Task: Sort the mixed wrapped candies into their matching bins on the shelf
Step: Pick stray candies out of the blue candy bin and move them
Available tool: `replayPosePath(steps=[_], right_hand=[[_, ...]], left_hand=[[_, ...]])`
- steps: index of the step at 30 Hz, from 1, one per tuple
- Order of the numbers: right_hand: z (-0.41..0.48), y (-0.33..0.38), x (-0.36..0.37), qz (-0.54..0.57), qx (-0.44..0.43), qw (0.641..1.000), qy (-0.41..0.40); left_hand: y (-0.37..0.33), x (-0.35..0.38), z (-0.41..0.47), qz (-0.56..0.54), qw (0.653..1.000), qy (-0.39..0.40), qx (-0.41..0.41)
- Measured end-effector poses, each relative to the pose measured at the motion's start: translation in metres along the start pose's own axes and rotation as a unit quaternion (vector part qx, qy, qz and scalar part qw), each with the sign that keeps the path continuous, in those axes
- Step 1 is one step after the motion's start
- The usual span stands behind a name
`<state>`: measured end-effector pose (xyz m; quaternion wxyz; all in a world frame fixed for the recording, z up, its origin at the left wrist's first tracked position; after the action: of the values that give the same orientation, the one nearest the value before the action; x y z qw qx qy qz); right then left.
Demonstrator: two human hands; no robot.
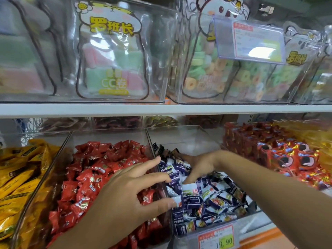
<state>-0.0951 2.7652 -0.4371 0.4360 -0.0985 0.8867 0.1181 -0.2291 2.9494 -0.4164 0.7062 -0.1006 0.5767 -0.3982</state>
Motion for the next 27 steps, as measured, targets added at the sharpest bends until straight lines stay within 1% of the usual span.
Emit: replayPosePath(steps=[1, 4, 6, 8, 11, 15, 16, 17, 18, 20, 21, 24, 27], right_hand=[[0.008, -0.001, 0.004, -0.013, -0.007, 0.999, -0.033], [0.007, 0.001, 0.008, -0.112, -0.034, 0.987, -0.108], [-0.011, 0.007, 0.011, -0.165, -0.072, 0.975, -0.127], [-0.032, 0.007, 0.014, -0.196, -0.088, 0.968, -0.128], [-0.055, 0.008, 0.018, -0.201, -0.077, 0.971, -0.103], [-0.08, 0.003, 0.002, -0.113, -0.061, 0.992, 0.01], [-0.081, 0.004, -0.007, -0.083, -0.063, 0.994, 0.016], [-0.075, 0.003, -0.018, -0.062, -0.061, 0.996, -0.006], [-0.062, 0.001, -0.03, -0.063, -0.051, 0.995, -0.05], [-0.025, -0.006, -0.046, -0.104, -0.011, 0.982, -0.155], [-0.004, -0.01, -0.048, -0.11, 0.002, 0.976, -0.187], [0.049, -0.021, -0.043, -0.101, 0.018, 0.973, -0.206], [0.069, -0.027, -0.039, -0.07, 0.015, 0.97, -0.233]], left_hand=[[0.0, 0.0, 0.0, -0.002, 1.0, 0.001, -0.002], [-0.001, 0.0, 0.0, 0.002, 1.0, 0.006, -0.005], [-0.001, -0.001, 0.0, 0.006, 1.0, 0.01, -0.007], [-0.002, -0.001, 0.0, 0.014, 1.0, 0.009, -0.005], [-0.002, -0.001, 0.0, 0.021, 1.0, 0.007, -0.006], [-0.004, 0.0, 0.0, 0.025, 1.0, 0.009, -0.011], [-0.004, 0.0, 0.0, 0.028, 0.999, 0.01, -0.011], [-0.005, 0.0, 0.0, 0.031, 0.999, 0.012, -0.013], [-0.005, 0.0, 0.0, 0.032, 0.999, 0.014, -0.015], [-0.004, 0.0, 0.0, 0.03, 0.999, 0.018, -0.019], [-0.004, 0.0, 0.001, 0.031, 0.999, 0.02, -0.019], [-0.004, 0.002, 0.002, 0.041, 0.999, 0.031, -0.016], [-0.003, 0.003, 0.004, 0.051, 0.998, 0.038, -0.016]])
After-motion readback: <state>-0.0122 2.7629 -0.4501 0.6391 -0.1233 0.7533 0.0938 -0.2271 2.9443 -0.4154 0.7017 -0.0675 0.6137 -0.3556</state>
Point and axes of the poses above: each hand's wrist, its own z-axis towards the middle knuckle, its own x-axis out of the palm, y = z × x, the point moved 5 cm from there along z, towards the middle knuckle, and after that the axes turned 9 degrees about -z, right-handed, at the moved point
